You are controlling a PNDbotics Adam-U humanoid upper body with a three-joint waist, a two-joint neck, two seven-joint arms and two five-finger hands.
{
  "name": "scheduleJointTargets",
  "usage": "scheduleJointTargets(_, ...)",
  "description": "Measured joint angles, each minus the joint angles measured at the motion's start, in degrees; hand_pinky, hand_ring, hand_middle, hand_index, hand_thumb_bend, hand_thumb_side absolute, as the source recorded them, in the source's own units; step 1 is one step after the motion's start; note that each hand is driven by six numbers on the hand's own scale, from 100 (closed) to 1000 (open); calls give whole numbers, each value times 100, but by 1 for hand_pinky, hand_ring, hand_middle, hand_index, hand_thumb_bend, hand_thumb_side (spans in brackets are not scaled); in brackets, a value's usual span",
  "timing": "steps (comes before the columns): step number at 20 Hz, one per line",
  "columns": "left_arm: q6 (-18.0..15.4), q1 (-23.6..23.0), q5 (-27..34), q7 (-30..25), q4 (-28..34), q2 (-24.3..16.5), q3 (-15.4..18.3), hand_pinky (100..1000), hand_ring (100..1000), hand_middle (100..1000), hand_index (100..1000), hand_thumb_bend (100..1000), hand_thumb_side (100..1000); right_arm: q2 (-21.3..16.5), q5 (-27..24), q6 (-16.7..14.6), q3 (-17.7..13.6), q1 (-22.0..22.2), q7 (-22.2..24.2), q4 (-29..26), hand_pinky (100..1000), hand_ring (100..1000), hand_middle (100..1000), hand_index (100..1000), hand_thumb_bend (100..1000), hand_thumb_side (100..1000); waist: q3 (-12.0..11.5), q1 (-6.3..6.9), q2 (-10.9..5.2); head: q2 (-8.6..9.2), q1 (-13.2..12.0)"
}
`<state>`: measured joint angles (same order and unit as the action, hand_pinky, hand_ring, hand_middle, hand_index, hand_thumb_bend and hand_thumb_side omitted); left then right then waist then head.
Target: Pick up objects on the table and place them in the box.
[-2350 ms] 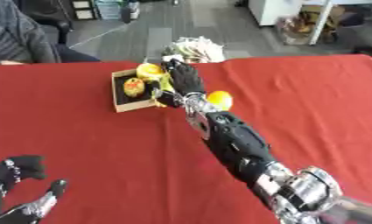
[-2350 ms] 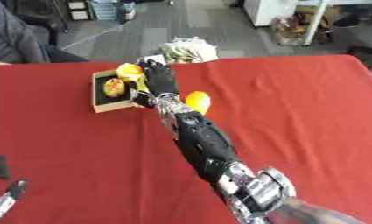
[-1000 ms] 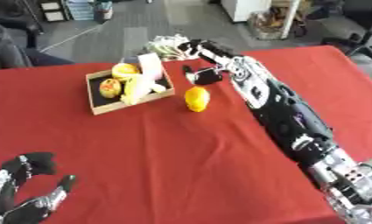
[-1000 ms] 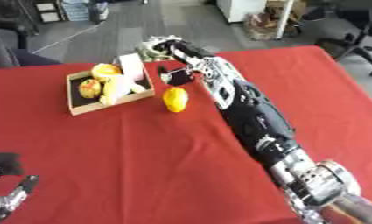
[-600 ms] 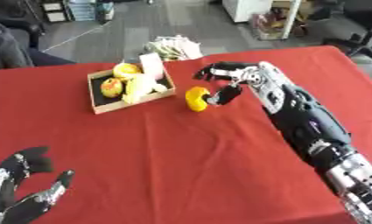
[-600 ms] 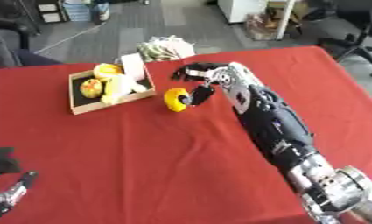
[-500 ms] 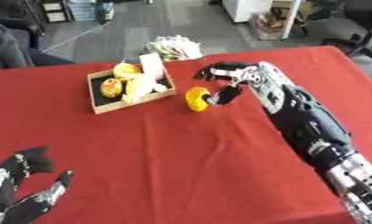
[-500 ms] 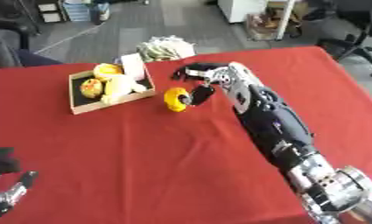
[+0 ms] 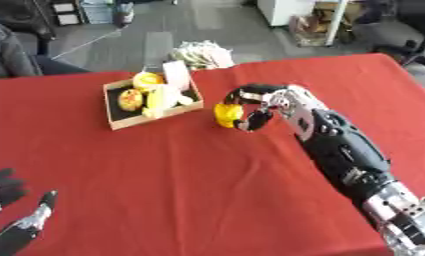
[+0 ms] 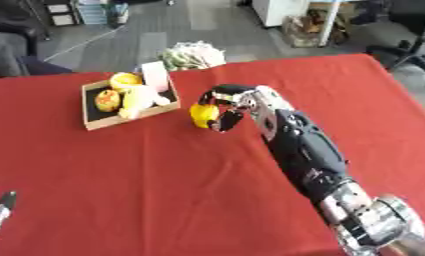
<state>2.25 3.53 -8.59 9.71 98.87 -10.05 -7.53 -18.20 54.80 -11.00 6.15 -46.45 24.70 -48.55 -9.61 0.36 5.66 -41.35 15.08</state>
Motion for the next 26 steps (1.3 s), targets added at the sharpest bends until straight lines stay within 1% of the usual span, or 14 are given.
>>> scheduleJointTargets(1,4,0,1,15,0,0,0,739,609,575,773,439,100,30,81,27,-17,-1,-188,39,718,596,518,579,197,100,-7,0,0,0,0)
scheduleJointTargets(2,5,0,3,22,0,0,-1,738,606,572,770,437,100,53,149,59,-26,-2,-401,74,705,565,479,536,183,100,-17,0,0,0,0)
scheduleJointTargets(4,4,0,5,24,0,0,-4,737,601,566,768,437,100,101,203,122,-62,-17,-847,124,685,522,428,483,152,100,-34,0,0,0,0)
scheduleJointTargets(7,-1,0,6,4,-2,1,-15,735,595,558,760,459,100,142,135,291,-157,-121,-1546,132,672,504,394,452,100,100,-83,0,0,1,1)
scheduleJointTargets(8,-9,2,6,-23,-2,1,-32,735,595,558,760,459,100,154,54,376,-196,-195,-1777,136,672,504,394,452,100,100,-116,0,0,3,7)
scheduleJointTargets(9,-16,5,6,-59,-2,1,-49,735,593,556,759,491,100,177,-41,463,-230,-272,-1992,152,671,499,392,451,100,100,-152,-1,0,5,19)
scheduleJointTargets(10,-25,14,5,-107,-3,2,-74,735,592,555,759,526,100,190,-138,554,-264,-352,-2203,178,671,501,395,454,100,100,-209,-2,0,9,29)
scheduleJointTargets(12,-51,56,-2,-232,-4,2,-132,736,592,555,759,565,102,236,-316,727,-310,-550,-2601,251,672,505,400,460,100,100,-366,-2,1,40,76)
scheduleJointTargets(13,-65,78,-7,-300,-6,2,-162,736,592,555,760,584,132,268,-380,793,-322,-641,-2770,290,675,512,411,471,100,100,-441,-2,6,63,104)
scheduleJointTargets(16,-116,164,-55,-502,-12,4,-271,737,592,555,760,593,154,354,-445,904,-332,-822,-3158,427,680,528,442,502,100,100,-716,-9,8,133,223)
scheduleJointTargets(20,-168,280,-77,-707,-13,29,-403,737,593,555,761,593,165,465,-343,916,-331,-945,-3427,565,692,570,490,553,100,100,-996,-35,66,209,401)
scheduleJointTargets(21,-176,306,-77,-743,-13,44,-430,738,593,555,761,593,167,483,-274,920,-332,-950,-3482,592,698,590,519,586,100,100,-1045,-36,69,212,443)
scheduleJointTargets(22,-181,322,-77,-776,-12,48,-449,738,593,555,761,593,167,496,-196,929,-332,-954,-3538,617,699,594,523,590,100,100,-1088,-41,70,215,484)
scheduleJointTargets(26,-191,359,-77,-841,-9,48,-481,738,593,555,762,590,170,565,164,975,-338,-976,-3713,729,717,655,598,661,110,100,-1165,-56,81,232,581)
